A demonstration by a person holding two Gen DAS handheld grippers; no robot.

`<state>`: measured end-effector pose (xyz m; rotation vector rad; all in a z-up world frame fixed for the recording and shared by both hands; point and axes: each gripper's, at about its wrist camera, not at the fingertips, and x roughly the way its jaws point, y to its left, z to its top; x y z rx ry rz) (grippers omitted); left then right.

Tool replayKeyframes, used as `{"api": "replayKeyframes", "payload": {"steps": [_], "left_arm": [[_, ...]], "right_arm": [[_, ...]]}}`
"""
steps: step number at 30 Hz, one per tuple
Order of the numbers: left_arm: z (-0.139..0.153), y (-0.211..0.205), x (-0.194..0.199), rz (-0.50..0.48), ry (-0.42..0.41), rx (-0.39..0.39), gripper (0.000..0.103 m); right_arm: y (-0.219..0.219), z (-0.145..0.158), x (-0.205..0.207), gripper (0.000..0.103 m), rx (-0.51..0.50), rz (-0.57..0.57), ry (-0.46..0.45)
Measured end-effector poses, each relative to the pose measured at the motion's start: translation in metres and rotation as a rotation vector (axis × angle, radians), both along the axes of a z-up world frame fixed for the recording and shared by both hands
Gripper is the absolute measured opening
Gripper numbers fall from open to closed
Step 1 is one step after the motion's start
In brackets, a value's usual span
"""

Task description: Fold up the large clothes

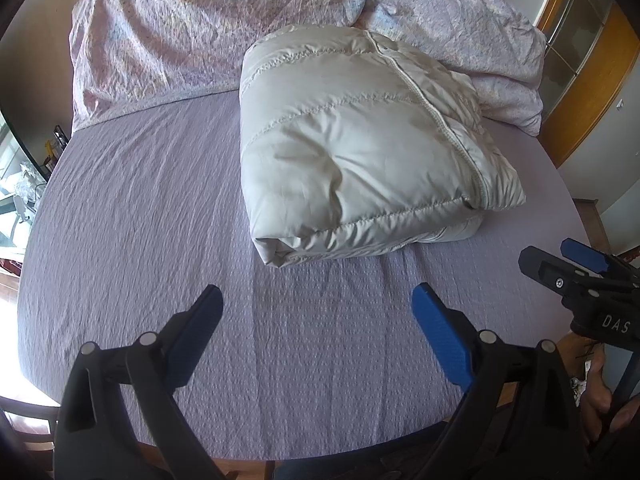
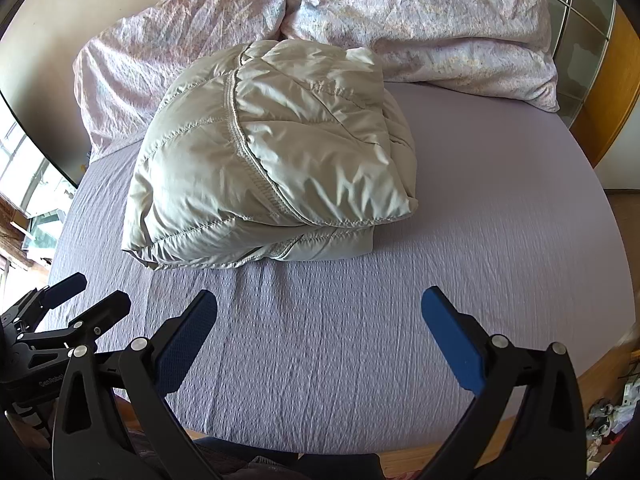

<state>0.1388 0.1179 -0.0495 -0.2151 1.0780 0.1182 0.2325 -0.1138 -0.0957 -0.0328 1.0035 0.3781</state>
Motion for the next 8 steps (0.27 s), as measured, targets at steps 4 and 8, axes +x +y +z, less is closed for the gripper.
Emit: {"api": "replayKeyframes", "payload": {"steps": [4, 8], "left_arm": [[0.0005, -0.0002, 0.0006, -0.003, -0.003, 0.001, 0.095], [0.0006, 0.0001, 0.0012, -0.004, -0.004, -0.001, 0.095]], "right_arm": [[-0.0001, 0.001, 0.0, 0.102, 0.001, -0.002, -0.002], [-0.0004, 0.001, 0.0001, 0.102, 0.001, -0.002, -0.002]]}}
